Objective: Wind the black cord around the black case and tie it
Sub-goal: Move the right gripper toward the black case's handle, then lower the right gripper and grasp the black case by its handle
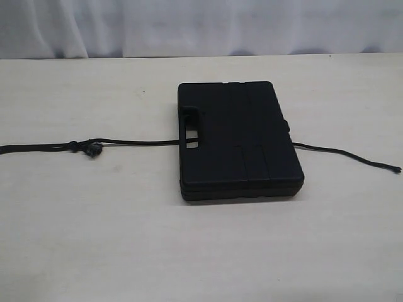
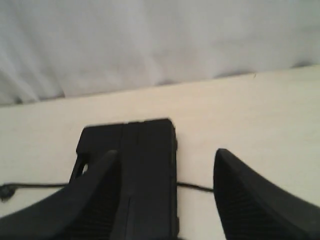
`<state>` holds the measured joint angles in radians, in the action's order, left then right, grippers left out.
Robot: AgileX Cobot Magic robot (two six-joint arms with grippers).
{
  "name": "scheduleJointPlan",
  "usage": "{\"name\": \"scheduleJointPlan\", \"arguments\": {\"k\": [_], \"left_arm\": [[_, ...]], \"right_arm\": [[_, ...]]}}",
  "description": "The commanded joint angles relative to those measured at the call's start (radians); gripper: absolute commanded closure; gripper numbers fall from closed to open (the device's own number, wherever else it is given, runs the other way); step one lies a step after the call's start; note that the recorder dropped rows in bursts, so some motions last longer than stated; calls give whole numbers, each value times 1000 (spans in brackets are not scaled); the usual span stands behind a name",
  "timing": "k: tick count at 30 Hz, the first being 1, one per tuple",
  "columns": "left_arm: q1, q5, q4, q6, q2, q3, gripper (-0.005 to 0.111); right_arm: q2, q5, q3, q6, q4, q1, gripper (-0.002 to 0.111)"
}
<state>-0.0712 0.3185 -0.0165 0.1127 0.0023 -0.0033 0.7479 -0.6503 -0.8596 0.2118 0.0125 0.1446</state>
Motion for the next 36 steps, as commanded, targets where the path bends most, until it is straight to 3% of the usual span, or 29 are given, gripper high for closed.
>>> {"name": "scheduleJointPlan", "arguments": {"k": [1, 6, 8, 13, 19, 26, 29, 36], "left_arm": [[0, -10, 1, -5, -2, 3, 107], [0, -10, 1, -5, -2, 3, 107], [0, -10, 1, -5, -2, 3, 107], [0, -10, 1, -5, -2, 3, 107], [0, -10, 1, -5, -2, 3, 107], [0, -10, 1, -5, -2, 3, 107], [0, -10, 1, -5, -2, 3, 107], [0, -10, 1, -5, -2, 3, 107]], "right_arm": [[164, -13, -23, -247, 254, -3, 55], [333, -58, -21, -568, 582, -1, 55], [387, -58, -21, -632, 614, 23, 55], [539, 55, -48, -629, 565, 226, 55], [741, 99, -211, -225, 207, 441, 55], [1001, -201, -486, 334, -421, 639, 55], [1091, -205, -564, 426, -459, 675, 55], [1301, -193, -769, 438, -367, 679, 55]]}}
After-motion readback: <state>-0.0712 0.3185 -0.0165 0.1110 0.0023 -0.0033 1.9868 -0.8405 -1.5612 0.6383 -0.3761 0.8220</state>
